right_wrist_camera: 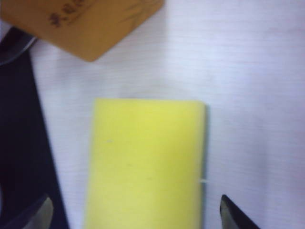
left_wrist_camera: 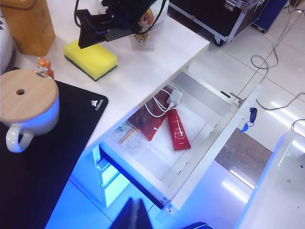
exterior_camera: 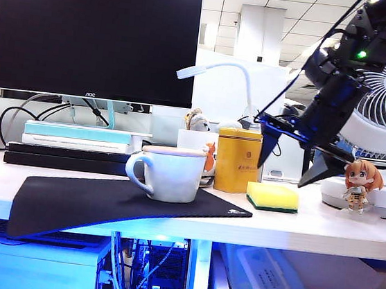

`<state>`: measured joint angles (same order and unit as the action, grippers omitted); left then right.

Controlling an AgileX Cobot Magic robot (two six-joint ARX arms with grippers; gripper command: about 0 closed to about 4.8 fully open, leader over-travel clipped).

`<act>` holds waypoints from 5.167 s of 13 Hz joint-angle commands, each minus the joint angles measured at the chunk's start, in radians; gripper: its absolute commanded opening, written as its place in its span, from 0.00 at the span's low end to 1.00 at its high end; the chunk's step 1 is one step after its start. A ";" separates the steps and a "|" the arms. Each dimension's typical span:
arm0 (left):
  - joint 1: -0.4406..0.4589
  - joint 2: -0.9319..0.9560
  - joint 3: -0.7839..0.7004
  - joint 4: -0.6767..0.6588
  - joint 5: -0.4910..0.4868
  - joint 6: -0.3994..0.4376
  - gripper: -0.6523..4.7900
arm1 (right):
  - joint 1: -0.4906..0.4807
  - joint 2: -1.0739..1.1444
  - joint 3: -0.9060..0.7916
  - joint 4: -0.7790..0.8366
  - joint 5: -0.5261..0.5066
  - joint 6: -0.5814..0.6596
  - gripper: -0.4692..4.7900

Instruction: Open the drawer, place the cleaning sponge inside, then close the drawer.

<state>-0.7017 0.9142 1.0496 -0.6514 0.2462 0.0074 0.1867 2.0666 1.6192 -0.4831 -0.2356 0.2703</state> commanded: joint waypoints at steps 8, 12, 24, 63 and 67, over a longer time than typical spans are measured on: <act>-0.001 -0.001 0.001 0.003 0.003 0.004 0.11 | 0.024 0.042 0.006 0.009 0.048 0.011 1.00; -0.001 -0.001 0.001 0.002 0.002 0.003 0.11 | 0.024 0.055 0.006 -0.009 0.059 0.011 0.74; -0.001 -0.001 0.001 0.002 0.002 0.005 0.11 | 0.025 -0.236 0.006 -0.373 0.058 -0.100 0.08; -0.001 -0.001 0.002 0.001 0.004 0.019 0.11 | 0.080 -0.264 -0.537 -0.279 -0.016 -0.143 1.00; -0.001 -0.001 0.002 -0.007 0.005 0.019 0.11 | 0.080 -0.264 -0.537 -0.299 -0.041 -0.160 0.15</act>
<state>-0.7017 0.9142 1.0496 -0.6552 0.2466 0.0257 0.2668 1.8072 1.0798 -0.7746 -0.2634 0.1184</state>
